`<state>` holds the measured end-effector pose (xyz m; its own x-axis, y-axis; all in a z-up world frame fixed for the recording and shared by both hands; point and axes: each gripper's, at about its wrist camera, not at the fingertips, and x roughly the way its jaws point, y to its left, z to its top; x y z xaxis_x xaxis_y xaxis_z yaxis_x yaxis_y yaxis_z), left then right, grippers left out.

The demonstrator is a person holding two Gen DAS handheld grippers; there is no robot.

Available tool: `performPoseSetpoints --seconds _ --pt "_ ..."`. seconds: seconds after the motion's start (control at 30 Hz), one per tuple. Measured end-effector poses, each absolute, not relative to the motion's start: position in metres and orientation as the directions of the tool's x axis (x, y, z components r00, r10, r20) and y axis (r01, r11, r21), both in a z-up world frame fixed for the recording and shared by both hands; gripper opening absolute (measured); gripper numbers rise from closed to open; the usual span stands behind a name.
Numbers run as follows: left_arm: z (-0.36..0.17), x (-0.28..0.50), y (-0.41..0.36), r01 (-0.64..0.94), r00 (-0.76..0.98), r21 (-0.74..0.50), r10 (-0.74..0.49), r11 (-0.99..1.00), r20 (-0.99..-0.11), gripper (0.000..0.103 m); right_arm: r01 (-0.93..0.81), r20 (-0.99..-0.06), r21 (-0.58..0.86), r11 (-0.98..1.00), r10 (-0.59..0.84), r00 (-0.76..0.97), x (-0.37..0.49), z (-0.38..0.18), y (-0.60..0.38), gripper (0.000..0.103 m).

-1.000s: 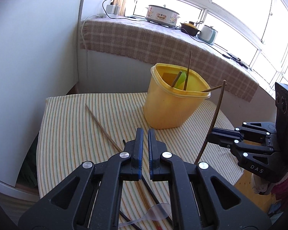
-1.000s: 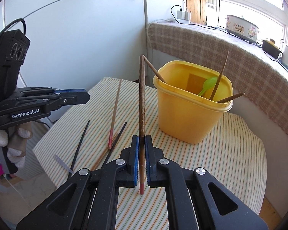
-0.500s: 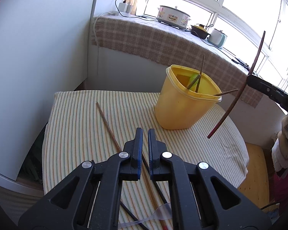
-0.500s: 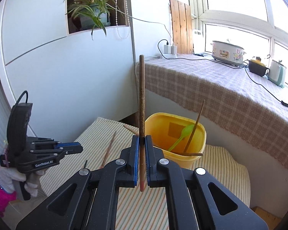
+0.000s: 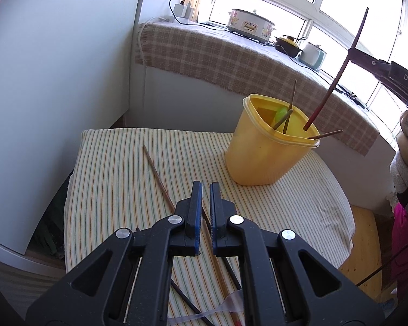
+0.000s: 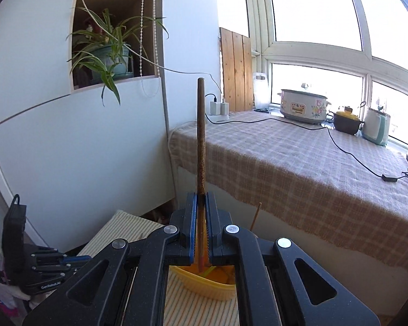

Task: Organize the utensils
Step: 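Carry both held chopsticks over the yellow bucket and lower them in, then open both tools to drop the chopsticks into the bucket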

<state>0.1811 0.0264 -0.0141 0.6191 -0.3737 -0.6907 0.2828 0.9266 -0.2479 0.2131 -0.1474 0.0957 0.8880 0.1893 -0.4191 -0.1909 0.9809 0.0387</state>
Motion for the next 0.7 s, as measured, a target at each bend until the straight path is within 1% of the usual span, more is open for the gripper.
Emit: performPoseSetpoints --seconds 0.17,0.3,0.63,0.7 --pt "-0.014 0.18 0.025 0.278 0.627 -0.227 -0.355 0.933 -0.693 0.003 -0.158 -0.447 0.019 0.987 0.15 0.882 0.231 0.081 -0.148 0.005" --pt "-0.016 0.179 0.024 0.276 0.629 -0.221 -0.35 0.935 -0.695 0.003 -0.141 -0.481 -0.023 0.99 0.113 0.87 0.242 0.063 -0.144 0.005" --pt "-0.016 0.179 0.023 0.271 0.627 -0.215 -0.342 0.938 -0.7 0.003 -0.128 -0.528 -0.024 0.991 0.097 0.844 0.252 0.045 -0.146 0.005" --pt "-0.017 0.178 0.024 0.267 0.629 -0.213 -0.337 0.94 -0.701 0.005 -0.128 -0.534 -0.021 0.992 0.097 0.84 0.253 0.043 -0.147 0.005"
